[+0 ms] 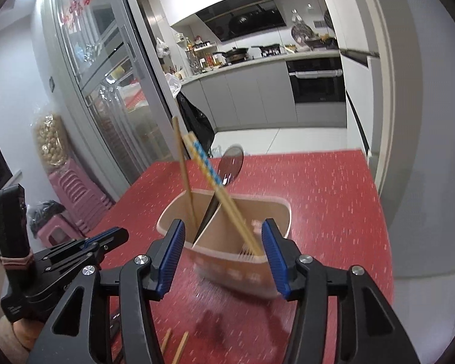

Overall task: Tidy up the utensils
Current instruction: 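Lower the chopsticks into the caddy and open both tools, then move both open tools back down to the remaining spoons and chopsticks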

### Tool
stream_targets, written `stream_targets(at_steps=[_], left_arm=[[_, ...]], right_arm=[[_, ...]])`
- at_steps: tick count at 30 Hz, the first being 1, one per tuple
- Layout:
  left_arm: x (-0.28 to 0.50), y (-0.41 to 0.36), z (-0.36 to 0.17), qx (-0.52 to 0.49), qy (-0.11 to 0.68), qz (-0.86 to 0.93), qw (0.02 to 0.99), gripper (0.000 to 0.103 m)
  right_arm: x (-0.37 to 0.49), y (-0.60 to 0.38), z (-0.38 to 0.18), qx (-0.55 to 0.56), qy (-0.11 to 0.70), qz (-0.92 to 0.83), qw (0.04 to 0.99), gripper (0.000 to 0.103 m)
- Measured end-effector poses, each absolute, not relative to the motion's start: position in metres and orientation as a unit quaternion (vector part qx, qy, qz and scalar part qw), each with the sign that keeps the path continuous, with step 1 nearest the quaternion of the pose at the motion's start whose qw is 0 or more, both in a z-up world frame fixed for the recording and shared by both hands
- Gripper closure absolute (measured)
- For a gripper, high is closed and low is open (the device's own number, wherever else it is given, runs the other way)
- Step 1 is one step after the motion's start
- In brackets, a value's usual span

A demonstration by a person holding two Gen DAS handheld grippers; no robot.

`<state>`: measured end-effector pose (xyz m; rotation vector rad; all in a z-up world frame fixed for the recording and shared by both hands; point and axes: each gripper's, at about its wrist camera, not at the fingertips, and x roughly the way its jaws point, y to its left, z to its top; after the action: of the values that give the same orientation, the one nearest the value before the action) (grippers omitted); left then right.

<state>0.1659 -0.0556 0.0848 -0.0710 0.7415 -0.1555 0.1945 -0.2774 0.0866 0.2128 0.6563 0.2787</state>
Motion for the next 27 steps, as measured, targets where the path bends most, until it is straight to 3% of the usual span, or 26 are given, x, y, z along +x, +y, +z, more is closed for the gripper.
stream_targets(at_steps=[6, 7, 8, 9, 11, 13, 15, 27], left_arm=[[0.140, -0.045, 0.079, -0.042, 0.371, -0.073, 0.925, 0.069], [0.136, -0.043, 0.077, -0.043, 0.373, -0.072, 0.924, 0.060], [0.131, -0.041, 0.076, -0.045, 0.374, -0.070, 0.924, 0.003], [0.127, -0.038, 0.075, -0.049, 0.373, -0.063, 0.924, 0.000], [0.121, -0.034, 0.066, -0.049, 0.366, -0.059, 0.928, 0.000], [0.117, -0.030, 0.057, -0.047, 0.365, -0.052, 0.928, 0.000], [0.113, -0.024, 0.045, -0.038, 0.370, -0.038, 0.927, 0.000], [0.099, 0.029, -0.055, -0.035, 0.464, 0.003, 0.885, 0.000]], right_arm=[[0.169, -0.275, 0.077, 0.114, 0.347, 0.131, 0.922, 0.044], [0.166, -0.274, 0.075, 0.115, 0.350, 0.131, 0.920, 0.044], [0.162, -0.273, 0.073, 0.118, 0.355, 0.131, 0.918, 0.044], [0.160, -0.272, 0.072, 0.119, 0.358, 0.132, 0.916, 0.043], [0.153, -0.268, 0.068, 0.122, 0.369, 0.135, 0.912, 0.041], [0.145, -0.265, 0.064, 0.126, 0.378, 0.139, 0.907, 0.026], [0.137, -0.261, 0.058, 0.129, 0.388, 0.144, 0.901, 0.018], [0.096, -0.235, -0.012, 0.117, 0.512, 0.117, 0.843, 0.018]])
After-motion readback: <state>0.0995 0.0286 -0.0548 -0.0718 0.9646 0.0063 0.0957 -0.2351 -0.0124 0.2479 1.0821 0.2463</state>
